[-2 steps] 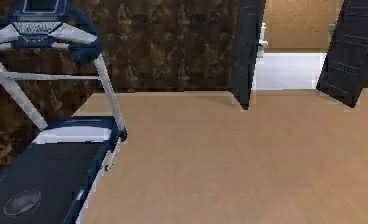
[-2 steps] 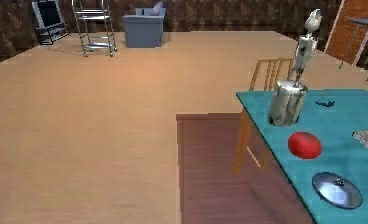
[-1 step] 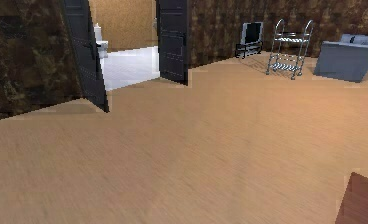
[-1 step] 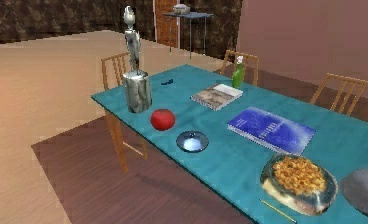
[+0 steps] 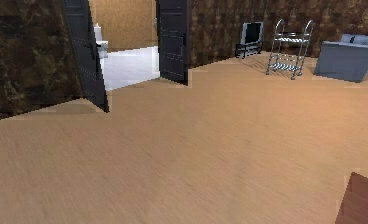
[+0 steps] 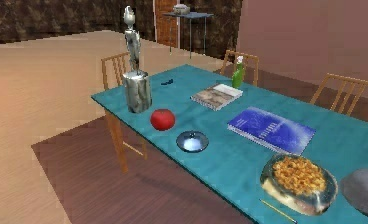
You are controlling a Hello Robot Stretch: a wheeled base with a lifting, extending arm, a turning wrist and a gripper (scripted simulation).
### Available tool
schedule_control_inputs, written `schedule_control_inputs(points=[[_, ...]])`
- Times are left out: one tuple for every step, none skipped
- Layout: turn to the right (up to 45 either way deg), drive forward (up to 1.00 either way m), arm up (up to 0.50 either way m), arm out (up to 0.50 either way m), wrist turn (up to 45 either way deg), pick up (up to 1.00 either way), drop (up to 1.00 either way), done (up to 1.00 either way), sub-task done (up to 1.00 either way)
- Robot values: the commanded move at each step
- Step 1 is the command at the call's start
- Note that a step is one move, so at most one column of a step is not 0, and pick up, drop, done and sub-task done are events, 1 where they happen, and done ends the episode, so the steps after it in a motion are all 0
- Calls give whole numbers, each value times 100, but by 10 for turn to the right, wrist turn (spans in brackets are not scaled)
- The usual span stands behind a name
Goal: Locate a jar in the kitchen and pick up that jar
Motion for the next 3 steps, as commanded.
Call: schedule_control_inputs(points=[[0, 0, 38, 0, 0, 0, 0, 0, 0], [0, 0, 0, 42, 0, 0, 0, 0, 0], [0, 0, 0, 0, 450, 0, 0, 0, 0]])
